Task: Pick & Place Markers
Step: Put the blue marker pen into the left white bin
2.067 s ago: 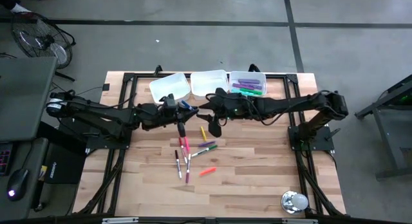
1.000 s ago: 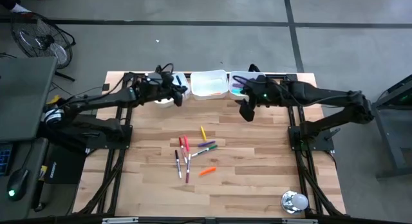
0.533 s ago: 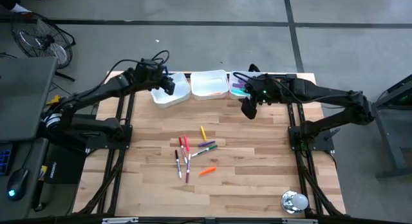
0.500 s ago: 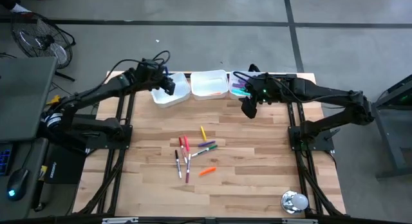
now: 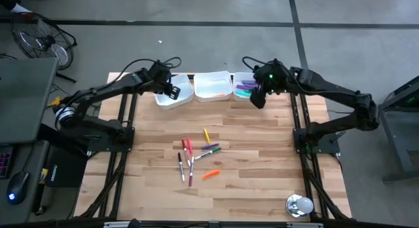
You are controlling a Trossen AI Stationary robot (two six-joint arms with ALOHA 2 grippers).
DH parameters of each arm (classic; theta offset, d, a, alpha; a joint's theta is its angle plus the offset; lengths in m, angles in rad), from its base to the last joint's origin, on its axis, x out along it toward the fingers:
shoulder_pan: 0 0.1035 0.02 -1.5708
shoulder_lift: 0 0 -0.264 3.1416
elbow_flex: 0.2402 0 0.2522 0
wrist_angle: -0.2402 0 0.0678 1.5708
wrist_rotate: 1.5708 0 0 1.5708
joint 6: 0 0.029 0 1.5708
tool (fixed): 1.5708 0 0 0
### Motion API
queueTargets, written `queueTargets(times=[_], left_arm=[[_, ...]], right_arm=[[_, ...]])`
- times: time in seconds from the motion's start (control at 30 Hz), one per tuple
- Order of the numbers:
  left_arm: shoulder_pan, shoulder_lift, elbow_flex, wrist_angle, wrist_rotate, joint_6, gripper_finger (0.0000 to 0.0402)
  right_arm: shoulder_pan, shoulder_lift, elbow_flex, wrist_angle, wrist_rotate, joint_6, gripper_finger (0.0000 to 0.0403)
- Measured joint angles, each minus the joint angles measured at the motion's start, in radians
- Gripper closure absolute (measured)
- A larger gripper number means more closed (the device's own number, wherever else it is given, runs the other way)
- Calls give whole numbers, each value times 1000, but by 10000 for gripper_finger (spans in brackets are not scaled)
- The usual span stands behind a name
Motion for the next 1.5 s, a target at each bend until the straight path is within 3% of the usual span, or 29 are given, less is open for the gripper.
queueTargets(times=[0.23, 0.4, 0.63, 0.9, 1.13, 1.27, 1.5], left_arm=[[0, 153, 123, -117, -21, 115, 372], [0, 265, 267, -303, -57, 328, 372], [0, 383, 391, -440, -89, 452, 372], [0, 464, 408, -535, -70, 567, 372], [0, 499, 408, -522, -28, 616, 372], [0, 496, 408, -508, -52, 625, 372], [0, 497, 408, -504, -65, 625, 306]], right_arm=[[-124, 2, 0, 41, -17, -127, 194], [-206, 3, 0, 96, -63, -109, 194], [-243, 3, 0, 119, -100, -94, 194], [-242, 3, 0, 144, -79, -92, 194], [-243, 3, 0, 154, -34, -100, 194], [-243, 3, 0, 153, -34, -99, 194], [-243, 3, 0, 149, -39, -99, 194]])
